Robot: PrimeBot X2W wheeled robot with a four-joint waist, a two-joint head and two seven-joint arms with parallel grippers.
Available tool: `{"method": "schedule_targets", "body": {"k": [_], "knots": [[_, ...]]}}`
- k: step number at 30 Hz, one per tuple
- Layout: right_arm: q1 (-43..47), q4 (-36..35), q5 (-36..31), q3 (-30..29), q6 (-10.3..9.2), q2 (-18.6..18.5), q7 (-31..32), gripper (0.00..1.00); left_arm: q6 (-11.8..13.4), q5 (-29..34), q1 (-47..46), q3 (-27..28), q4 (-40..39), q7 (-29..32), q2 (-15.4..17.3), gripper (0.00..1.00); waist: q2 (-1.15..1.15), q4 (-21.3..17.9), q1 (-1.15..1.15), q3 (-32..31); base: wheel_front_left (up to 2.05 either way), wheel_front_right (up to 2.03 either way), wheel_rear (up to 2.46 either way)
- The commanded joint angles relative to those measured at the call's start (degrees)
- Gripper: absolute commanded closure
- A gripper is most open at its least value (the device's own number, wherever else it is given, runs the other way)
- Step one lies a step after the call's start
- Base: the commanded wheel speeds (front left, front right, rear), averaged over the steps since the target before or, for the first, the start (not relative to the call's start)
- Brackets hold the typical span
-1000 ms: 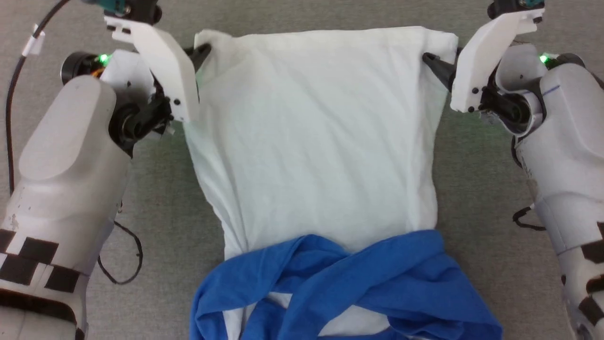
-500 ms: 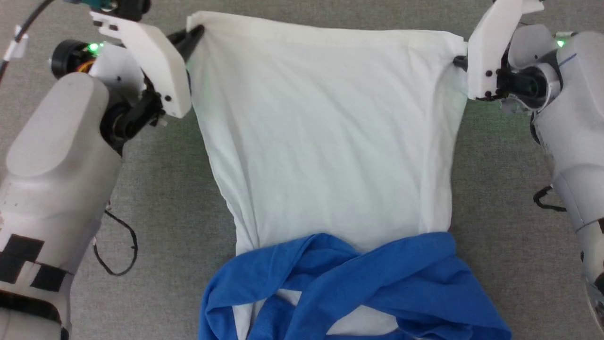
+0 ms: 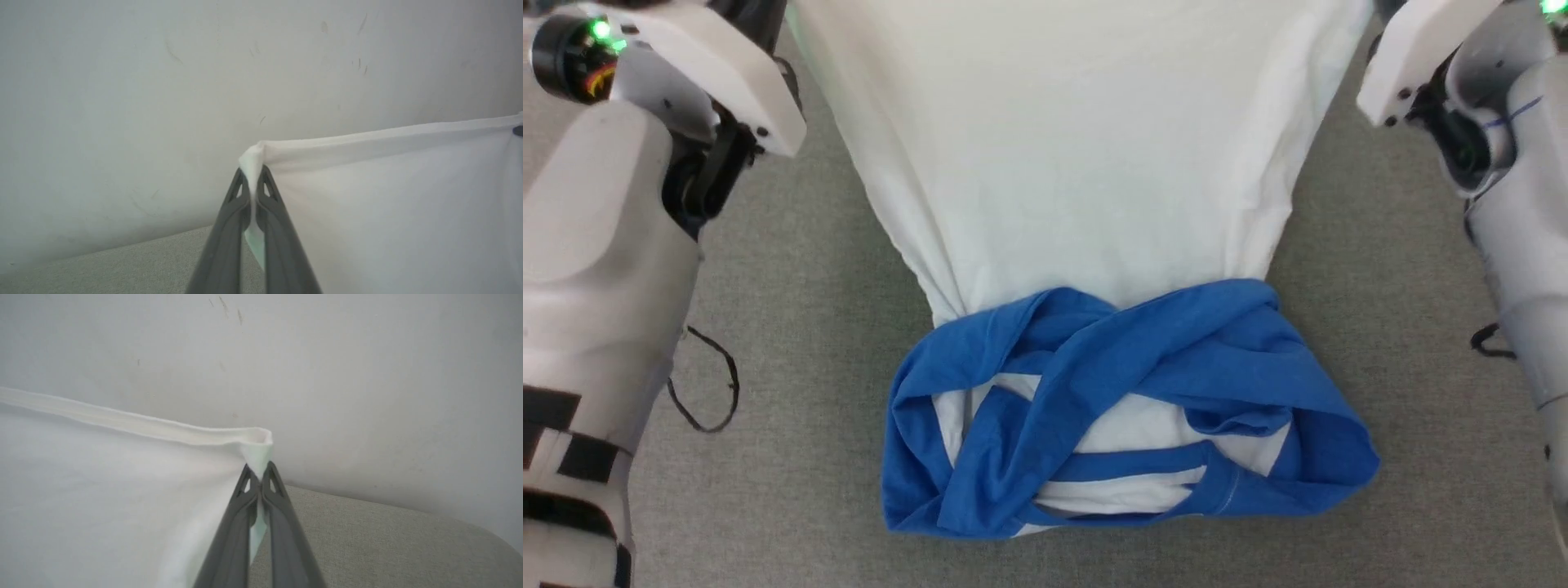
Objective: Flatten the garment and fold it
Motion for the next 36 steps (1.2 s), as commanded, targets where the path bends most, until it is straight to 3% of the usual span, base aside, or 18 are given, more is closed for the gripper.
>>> {"method": "schedule_targets", "body": {"k": [1,4,10,18,26,30,31,32,33,34,36], "knots": [[2.5,-0.8,0.6,0.9,-0.12,-0.2,-1.0,1.0,0.1,-0.7,2.5,0.3,-0.4,-1.3,0.6,1.0,0.0,-0.2,0.0,-3.8,0.0,0.0,0.0],[8.9,-4.5,2.7,3.5,-0.12,-0.6,-3.4,1.0,0.2,-2.4,9.6,0.9,-3.3,-4.9,1.4,1.0,0.0,-0.2,0.0,-6.8,0.0,0.0,0.0],[26.2,-16.6,6.9,5.0,-0.12,-2.8,-5.3,1.0,4.3,-4.7,29.1,1.7,-15.2,-9.0,3.7,1.0,0.0,-0.4,0.0,-11.3,0.0,0.0,0.0],[50.5,-37.0,6.3,-1.4,-0.12,-4.2,-0.9,1.0,13.1,-6.4,53.2,1.2,-34.4,-10.0,7.1,1.0,0.0,-1.3,0.0,-14.4,0.0,0.0,0.0],[68.2,-50.4,1.3,-9.4,-0.12,0.4,7.1,1.0,18.6,-8.1,65.0,-1.2,-40.9,-7.7,7.6,1.0,0.0,-1.8,0.0,-15.7,0.0,0.0,0.0],[74.8,-52.2,-1.9,-12.1,-0.12,4.1,10.0,1.0,19.0,-9.9,67.4,-2.5,-39.9,-5.7,6.6,1.0,0.0,-1.7,0.0,-15.8,0.0,0.0,0.0],[76.0,-52.0,-2.1,-12.5,-0.12,5.3,10.2,0.85,18.1,-10.4,67.5,-3.1,-39.4,-5.2,6.3,1.0,0.0,-1.7,0.0,-15.9,0.0,0.0,0.0],[77.0,-51.6,-2.5,-12.7,-0.12,6.1,10.3,0.58,17.6,-10.8,67.5,-3.3,-38.8,-5.2,5.9,0.96,0.0,-1.6,0.0,-15.9,0.0,0.0,0.0],[77.9,-51.1,-3.5,-12.8,-0.12,6.4,10.3,0.05,17.4,-10.8,67.4,-3.4,-38.0,-5.3,5.6,0.58,0.0,-1.5,0.0,-16.0,0.0,0.0,0.0],[78.6,-50.6,-3.9,-12.9,-0.12,6.9,10.1,0.0,17.3,-11.1,67.3,-3.4,-37.3,-5.5,5.1,0.0,0.0,-1.5,0.0,-16.1,0.0,0.0,0.0],[79.7,-50.2,-4.5,-12.9,-0.12,7.7,9.1,0.0,17.4,-11.1,67.2,-3.1,-36.2,-6.5,4.4,0.0,0.0,-1.3,0.0,-16.4,0.0,0.0,0.0]]}}
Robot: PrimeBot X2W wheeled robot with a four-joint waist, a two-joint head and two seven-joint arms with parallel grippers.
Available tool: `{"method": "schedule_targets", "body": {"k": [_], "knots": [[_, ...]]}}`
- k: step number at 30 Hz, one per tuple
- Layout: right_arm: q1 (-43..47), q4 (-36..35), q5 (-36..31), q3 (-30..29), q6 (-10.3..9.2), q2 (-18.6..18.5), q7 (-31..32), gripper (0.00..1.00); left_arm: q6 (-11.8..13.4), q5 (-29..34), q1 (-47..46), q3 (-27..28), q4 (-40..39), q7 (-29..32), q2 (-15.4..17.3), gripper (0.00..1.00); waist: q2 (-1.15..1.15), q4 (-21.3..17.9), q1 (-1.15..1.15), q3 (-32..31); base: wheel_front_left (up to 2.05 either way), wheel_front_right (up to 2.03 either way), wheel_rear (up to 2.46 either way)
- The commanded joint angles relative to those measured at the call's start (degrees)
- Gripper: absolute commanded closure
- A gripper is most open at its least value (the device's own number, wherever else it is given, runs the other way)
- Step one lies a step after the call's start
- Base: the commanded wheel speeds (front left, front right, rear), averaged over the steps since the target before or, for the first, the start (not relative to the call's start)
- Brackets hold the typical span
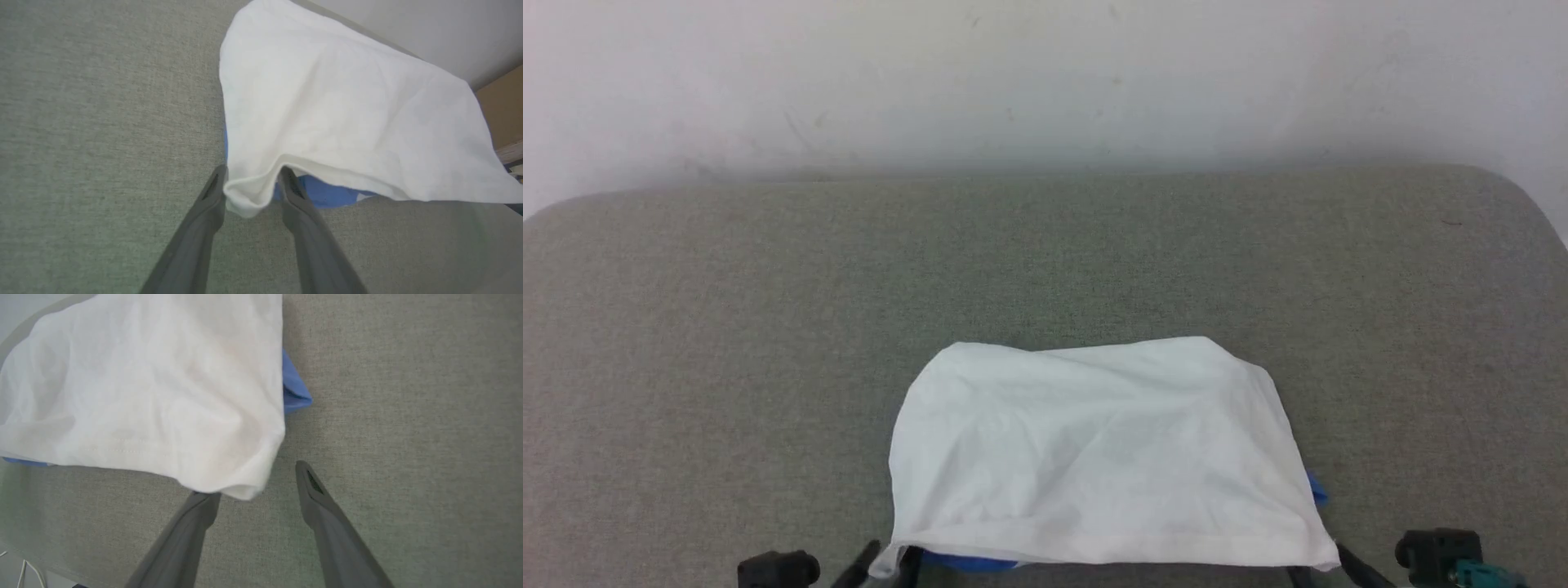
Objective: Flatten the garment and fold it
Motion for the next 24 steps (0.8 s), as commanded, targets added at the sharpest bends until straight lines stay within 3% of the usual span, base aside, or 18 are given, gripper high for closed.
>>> {"method": "schedule_targets", "body": {"k": [1,7,11,17,24], "knots": [[0.3,-0.5,-0.2,-0.1,-0.04,0.4,-0.8,0.0,0.0,0.2,-0.2,0.4,0.2,-0.7,-0.3,0.0,0.0,0.1,0.0,-0.2,0.0,0.0,0.0],[1.3,-8.4,1.3,-1.2,-0.04,1.6,-4.1,0.0,1.9,4.3,-0.9,6.1,-2.5,-4.5,-1.9,0.0,0.0,0.4,0.0,-1.3,0.0,0.0,0.0],[-0.5,-11.1,1.6,-4.3,-0.04,1.6,-2.5,0.0,2.8,10.1,-0.6,12.7,-6.1,-4.8,-4.5,0.0,0.0,0.9,0.0,-2.3,0.0,0.0,0.0],[-5.6,-5.9,2.9,-8.5,-0.04,-1.1,2.6,0.0,3.5,18.6,0.2,19.7,-9.8,-4.8,-8.3,0.0,0.0,3.2,0.0,-3.0,0.0,0.0,0.0],[-13.7,3.8,6.1,-7.5,-0.04,-6.0,10.9,0.0,4.0,26.7,-0.3,22.5,-10.2,-4.8,-7.0,0.0,0.0,6.0,0.0,-1.5,0.0,0.0,0.0]]}}
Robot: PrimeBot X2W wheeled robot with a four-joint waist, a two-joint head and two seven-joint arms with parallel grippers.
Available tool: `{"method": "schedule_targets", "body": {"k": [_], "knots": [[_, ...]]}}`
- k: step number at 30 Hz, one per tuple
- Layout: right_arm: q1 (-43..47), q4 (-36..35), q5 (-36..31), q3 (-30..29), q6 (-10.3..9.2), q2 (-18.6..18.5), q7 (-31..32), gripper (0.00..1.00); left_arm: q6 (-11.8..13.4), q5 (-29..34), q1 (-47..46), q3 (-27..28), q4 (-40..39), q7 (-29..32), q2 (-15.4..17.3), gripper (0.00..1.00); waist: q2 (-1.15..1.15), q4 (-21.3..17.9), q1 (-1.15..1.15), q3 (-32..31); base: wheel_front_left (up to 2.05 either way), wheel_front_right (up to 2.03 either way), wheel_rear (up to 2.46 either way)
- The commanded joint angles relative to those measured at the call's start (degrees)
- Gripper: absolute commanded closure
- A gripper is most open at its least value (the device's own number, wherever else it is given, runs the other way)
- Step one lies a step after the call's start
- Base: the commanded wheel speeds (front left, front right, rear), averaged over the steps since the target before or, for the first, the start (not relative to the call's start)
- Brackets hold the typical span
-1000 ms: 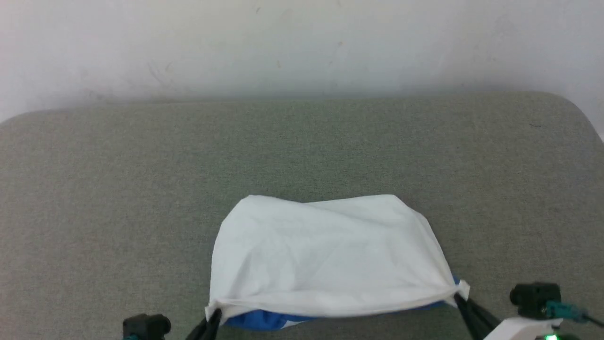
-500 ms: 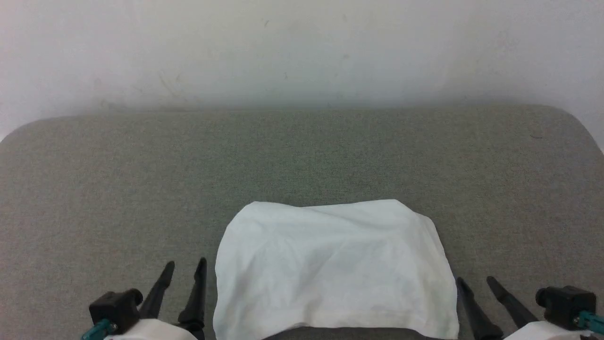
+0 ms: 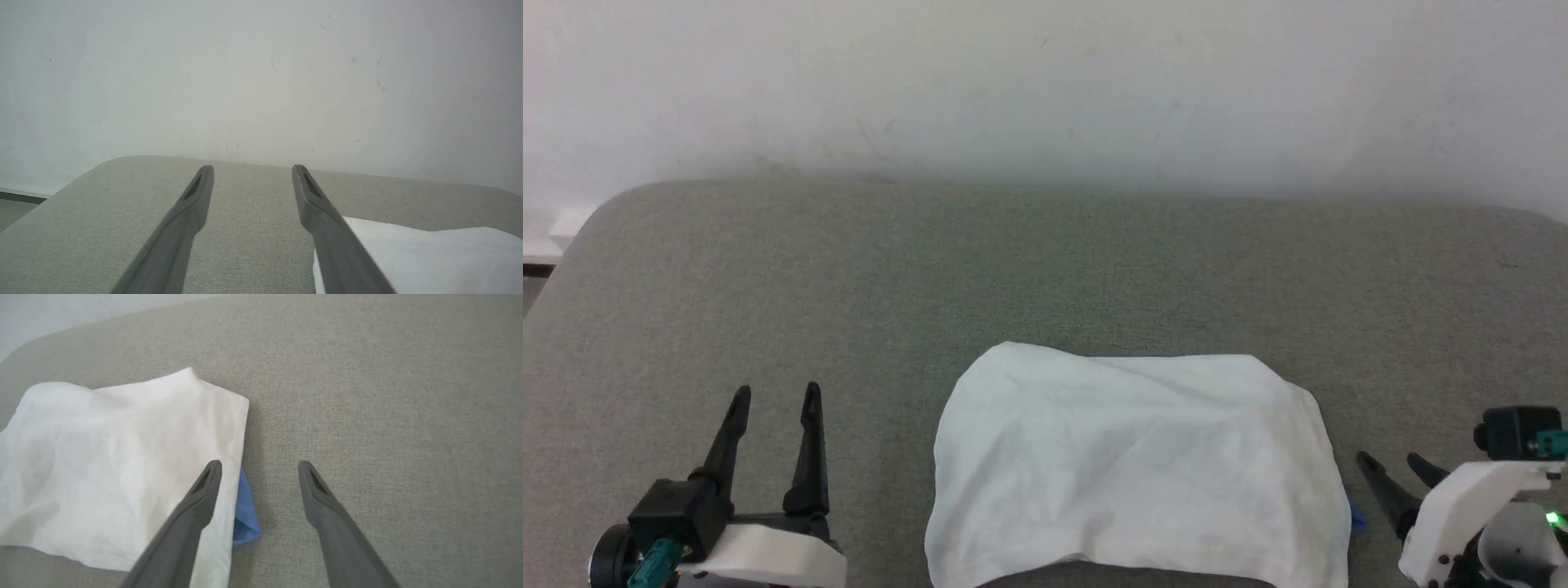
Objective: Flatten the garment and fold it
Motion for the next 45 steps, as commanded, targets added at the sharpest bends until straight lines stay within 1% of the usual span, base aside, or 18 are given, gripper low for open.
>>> {"method": "schedule_targets", "body": {"k": [1,4,7,11,15,16,18,21,23,27,32,35,38,39,42,45], "knots": [[-1.7,0.9,0.7,0.6,-0.04,-0.3,1.1,0.0,0.2,0.8,-0.4,0.3,0.3,-0.3,0.5,0.0,0.0,1.1,0.0,1.2,0.0,0.0,0.0],[-5.2,4.1,2.2,2.7,-0.04,-1.2,5.4,0.0,-0.4,2.1,-0.7,1.1,0.9,-0.3,0.9,0.0,0.0,1.8,0.0,2.3,0.0,0.0,0.0],[-8.0,7.7,2.6,5.3,-0.04,-2.3,8.8,0.0,-1.0,2.2,-0.9,1.5,1.1,-0.3,0.3,0.0,0.0,2.5,0.0,2.9,0.0,0.0,0.0],[-10.5,13.4,3.7,8.5,-0.04,-2.3,12.9,0.0,-2.4,1.2,-0.9,1.8,1.7,-0.3,-1.1,0.0,0.0,2.8,0.0,3.3,0.0,0.0,0.0],[-11.6,19.7,4.6,11.4,-0.04,-1.5,18.3,0.0,-3.4,1.3,-1.1,1.8,2.4,-0.3,-1.6,0.0,0.0,2.9,0.0,3.4,0.0,0.0,0.0],[-11.6,21.1,4.9,12.1,-0.04,-1.2,20.2,0.36,-3.6,1.4,-1.2,1.7,2.5,-0.3,-1.6,0.0,0.0,2.9,0.0,3.3,0.0,0.0,0.0],[-11.4,22.8,5.7,13.2,-0.04,-0.6,23.1,1.0,-3.9,1.7,-1.3,1.6,2.8,-0.3,-1.6,0.0,0.0,3.0,0.0,3.2,0.0,0.0,0.0],[-11.3,24.1,7.1,14.2,-0.04,-0.2,25.8,1.0,-4.1,1.9,-1.2,1.6,3.1,-0.3,-1.9,0.0,0.0,2.9,0.0,2.7,0.0,0.0,0.0],[-11.9,23.9,7.5,14.3,-0.04,-0.4,25.9,1.0,-4.1,2.0,-0.9,1.7,3.3,-0.3,-2.0,0.0,0.0,2.4,0.0,2.3,0.0,0.0,0.0],[-13.5,20.7,8.9,14.2,-0.04,-1.1,22.1,1.0,-4.3,2.0,-0.1,1.6,3.9,-0.3,-1.8,0.0,0.0,1.5,0.0,1.5,0.0,0.0,0.0],[-12.7,13.9,10.8,14.0,-0.04,-4.5,17.3,1.0,-4.1,2.2,0.2,1.7,3.9,-0.3,-1.6,0.0,0.0,0.2,0.0,0.6,0.0,0.0,0.0],[-10.3,10.1,11.6,11.6,-0.04,-6.4,16.5,1.0,-4.0,2.2,0.6,1.9,3.7,-0.3,-1.6,0.0,0.0,-0.6,0.0,0.3,0.0,0.0,0.0],[-7.4,7.0,11.5,7.7,-0.04,-7.9,16.4,1.0,-3.8,2.3,0.8,2.0,3.3,-0.3,-1.7,0.0,0.0,-1.1,0.0,0.2,0.0,0.0,0.0],[-7.4,7.0,11.5,7.7,-0.04,-7.9,16.4,1.0,-3.8,2.3,0.8,2.0,3.3,-0.3,-1.7,0.0,0.0,-1.1,0.0,0.2,0.0,0.0,0.0],[-4.8,4.8,10.9,2.6,-0.04,-8.6,16.8,1.0,-3.8,2.4,0.9,1.9,3.0,-0.3,-1.9,0.0,0.0,-1.4,0.0,0.3,0.0,0.0,0.0],[-2.9,2.5,9.7,-2.6,-0.04,-8.3,17.4,1.0,-3.9,2.5,0.8,1.8,2.9,-0.3,-2.0,0.0,0.0,-1.3,0.0,0.3,0.0,0.0,0.0]]}}
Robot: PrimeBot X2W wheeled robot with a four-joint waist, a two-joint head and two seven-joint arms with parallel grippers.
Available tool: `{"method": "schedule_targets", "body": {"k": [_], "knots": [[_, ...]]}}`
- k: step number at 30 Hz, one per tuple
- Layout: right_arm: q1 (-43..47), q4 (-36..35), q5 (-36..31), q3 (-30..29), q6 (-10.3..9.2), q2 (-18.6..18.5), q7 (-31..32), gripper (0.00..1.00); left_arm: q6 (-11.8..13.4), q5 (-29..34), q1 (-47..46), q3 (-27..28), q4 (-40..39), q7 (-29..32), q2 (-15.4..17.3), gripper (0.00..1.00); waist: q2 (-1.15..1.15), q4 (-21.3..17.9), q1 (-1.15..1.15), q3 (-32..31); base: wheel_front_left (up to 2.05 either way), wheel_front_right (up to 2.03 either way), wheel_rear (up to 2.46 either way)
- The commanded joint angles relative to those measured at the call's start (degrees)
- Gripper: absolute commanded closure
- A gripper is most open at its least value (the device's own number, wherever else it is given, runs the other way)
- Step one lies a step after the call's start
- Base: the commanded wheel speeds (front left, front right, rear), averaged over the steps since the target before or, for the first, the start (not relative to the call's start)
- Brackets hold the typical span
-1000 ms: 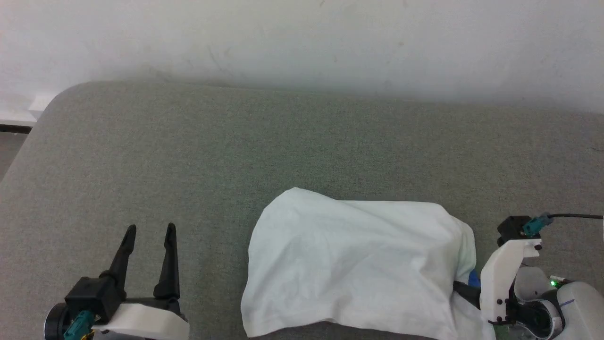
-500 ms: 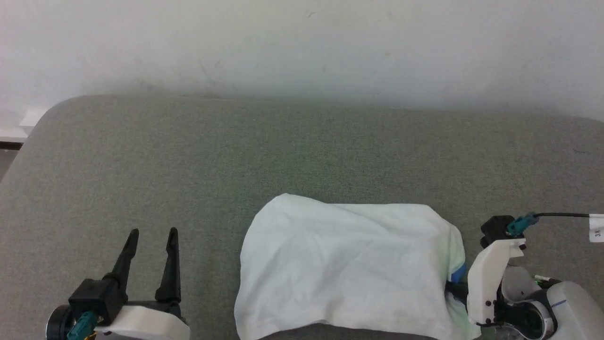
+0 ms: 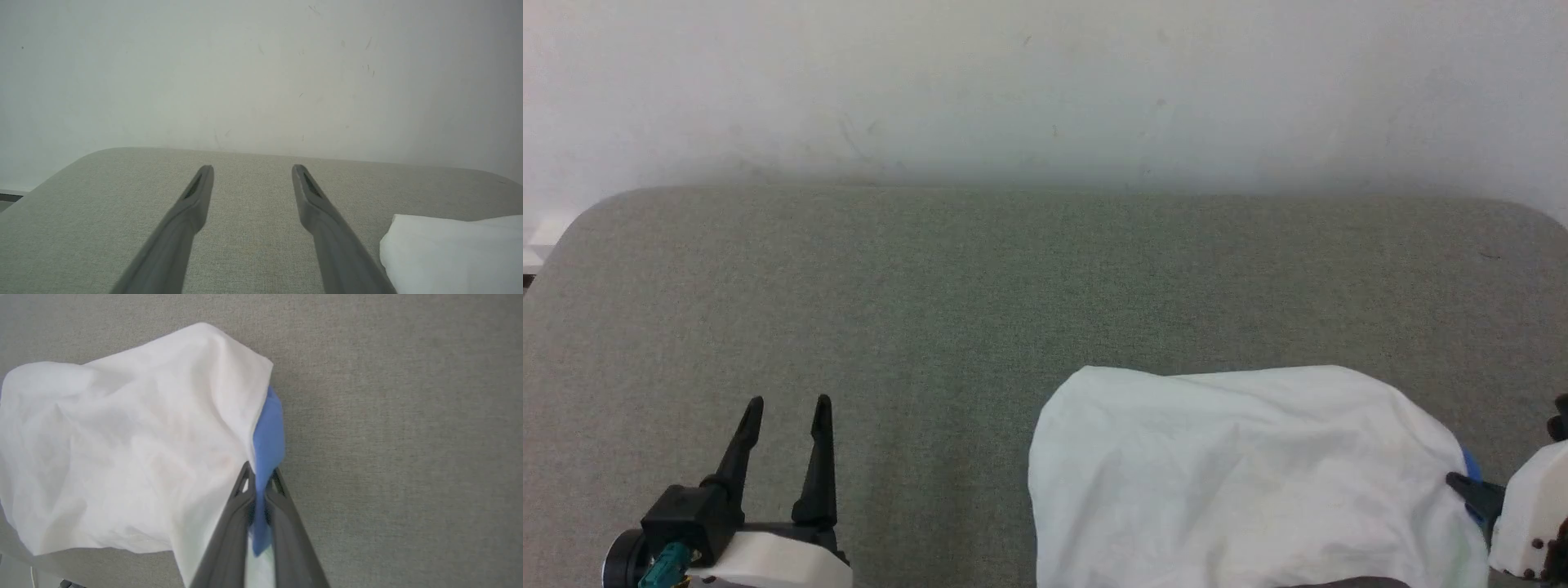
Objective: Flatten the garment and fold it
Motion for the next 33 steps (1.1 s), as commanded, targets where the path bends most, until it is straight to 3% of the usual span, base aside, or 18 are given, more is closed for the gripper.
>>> {"method": "schedule_targets", "body": {"k": [1,4,7,14,20,25,26,27,28,33], "knots": [[0.3,-0.7,-0.4,-0.4,-0.04,0.1,0.0,1.0,0.2,0.4,0.4,0.1,-0.2,-0.3,-0.2,0.0,0.0,0.1,0.0,0.0,0.0,0.0,0.0],[0.6,-4.2,-1.4,-2.2,-0.04,1.6,1.3,1.0,0.0,0.5,0.2,0.1,-0.2,-0.3,-0.4,0.0,0.0,0.4,0.0,0.1,0.0,0.0,0.0],[0.0,-8.4,-2.2,0.7,-0.04,3.0,3.0,1.0,-0.1,0.5,0.1,0.2,0.0,-0.3,-0.6,0.0,0.0,0.7,0.0,0.0,0.0,0.0,0.0],[-4.1,-13.3,-2.4,17.4,-0.04,5.7,3.9,1.0,-0.9,0.7,-0.8,0.0,0.5,-0.3,-0.9,0.0,0.0,1.9,0.0,-0.1,0.0,0.0,0.0],[-8.1,-6.4,0.6,31.6,-0.04,10.8,-0.2,1.0,-1.4,1.0,-1.6,-0.8,0.9,-0.3,-1.4,0.0,0.0,3.5,0.0,-0.1,0.0,0.0,0.0],[-11.5,3.1,-0.1,38.8,-0.04,14.6,-9.5,1.0,-1.7,1.2,-2.0,-1.2,1.5,-0.3,-2.2,0.0,0.0,4.5,0.0,0.4,0.0,0.0,0.0],[-11.9,5.3,-0.5,40.0,-0.04,15.0,-11.3,0.82,-1.8,1.5,-2.0,-1.4,1.7,-0.3,-2.2,0.0,0.0,4.6,0.0,0.6,0.0,0.0,0.0],[-12.1,7.5,-0.4,41.1,-0.04,15.4,-12.4,0.05,-1.8,1.7,-2.1,-1.6,1.9,-0.3,-2.2,0.0,0.0,4.7,0.0,0.7,0.0,0.0,0.0],[-12.7,9.3,-1.2,42.3,-0.04,15.5,-13.8,0.0,-1.9,1.7,-2.2,-1.6,2.0,-0.3,-2.4,0.0,0.0,4.8,0.0,1.0,0.0,0.0,0.0],[-15.6,12.5,-3.7,46.6,-0.04,15.3,-23.3,0.0,-2.2,1.9,-2.4,-1.2,2.4,-0.3,-2.8,0.0,0.0,4.2,0.0,1.7,0.0,0.0,0.0]]}}
